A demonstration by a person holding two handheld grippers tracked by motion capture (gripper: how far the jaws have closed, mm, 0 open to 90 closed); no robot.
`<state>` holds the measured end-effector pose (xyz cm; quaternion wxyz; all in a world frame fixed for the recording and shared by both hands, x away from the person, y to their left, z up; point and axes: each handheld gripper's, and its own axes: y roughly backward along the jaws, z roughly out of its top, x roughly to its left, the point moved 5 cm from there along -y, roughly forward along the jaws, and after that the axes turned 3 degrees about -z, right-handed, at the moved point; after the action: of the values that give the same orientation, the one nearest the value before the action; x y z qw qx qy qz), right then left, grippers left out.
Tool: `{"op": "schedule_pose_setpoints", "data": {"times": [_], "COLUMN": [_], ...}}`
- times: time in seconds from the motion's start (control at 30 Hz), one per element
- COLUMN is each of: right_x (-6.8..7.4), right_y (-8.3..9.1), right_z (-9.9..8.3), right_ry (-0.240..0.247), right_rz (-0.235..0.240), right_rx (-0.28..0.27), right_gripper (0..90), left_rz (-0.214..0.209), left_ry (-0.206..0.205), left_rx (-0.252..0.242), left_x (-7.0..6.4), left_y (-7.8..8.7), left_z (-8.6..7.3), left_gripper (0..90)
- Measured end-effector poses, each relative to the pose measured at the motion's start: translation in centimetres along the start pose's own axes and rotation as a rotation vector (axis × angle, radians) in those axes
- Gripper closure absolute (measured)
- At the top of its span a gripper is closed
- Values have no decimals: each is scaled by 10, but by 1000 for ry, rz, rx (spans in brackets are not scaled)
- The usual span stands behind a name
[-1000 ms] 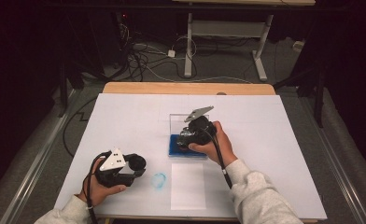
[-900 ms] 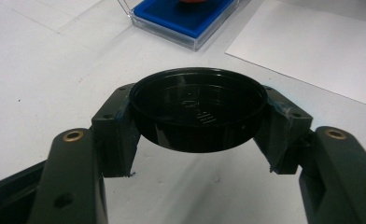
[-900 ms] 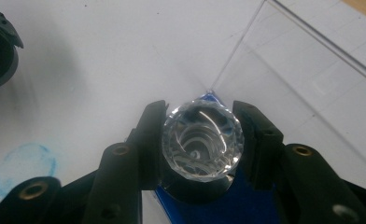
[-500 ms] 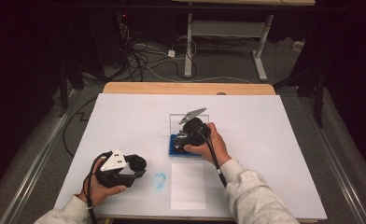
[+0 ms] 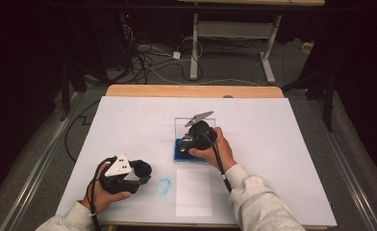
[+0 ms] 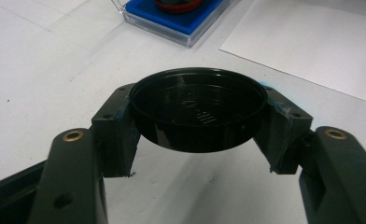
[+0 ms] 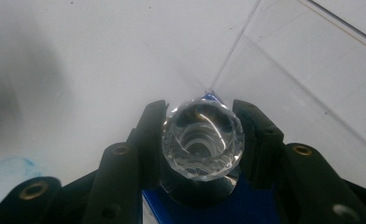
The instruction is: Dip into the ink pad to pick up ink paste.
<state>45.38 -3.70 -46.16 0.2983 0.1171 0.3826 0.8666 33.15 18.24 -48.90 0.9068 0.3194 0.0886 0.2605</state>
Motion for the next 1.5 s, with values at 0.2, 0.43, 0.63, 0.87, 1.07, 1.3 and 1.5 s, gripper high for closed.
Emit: {"op": "schedule_pose_setpoints", "data": {"times": [0.2, 0.43, 0.63, 0.87, 1.07, 1.3, 1.5], "right_x": [3, 1, 0, 1, 3, 5, 5], "right_y": [0, 0, -1, -1, -1, -1, -1], "right_z": [-1, -5, -5, -4, -2, -2, -3], "right_ry": [-7, -32, -30, -13, 16, 4, 2], "right_rz": [-17, 8, 18, 5, -8, -27, -28], "right_rx": [-4, -28, -39, -27, -23, -42, -51], "right_gripper": [572, 571, 571, 571, 571, 571, 572], "left_rz": [-3, -4, -5, -8, -5, -13, -12], "left_ry": [-6, -6, -5, -6, -47, -36, -32], "left_rx": [6, 8, 10, 13, 46, 50, 50], "left_x": [0, 0, 0, 0, 3, 4, 4], "left_y": [-1, -1, -1, -2, 0, 0, 0], "left_z": [0, 0, 0, 0, -2, -3, -3], "left_gripper": [368, 368, 368, 368, 368, 368, 368]}}
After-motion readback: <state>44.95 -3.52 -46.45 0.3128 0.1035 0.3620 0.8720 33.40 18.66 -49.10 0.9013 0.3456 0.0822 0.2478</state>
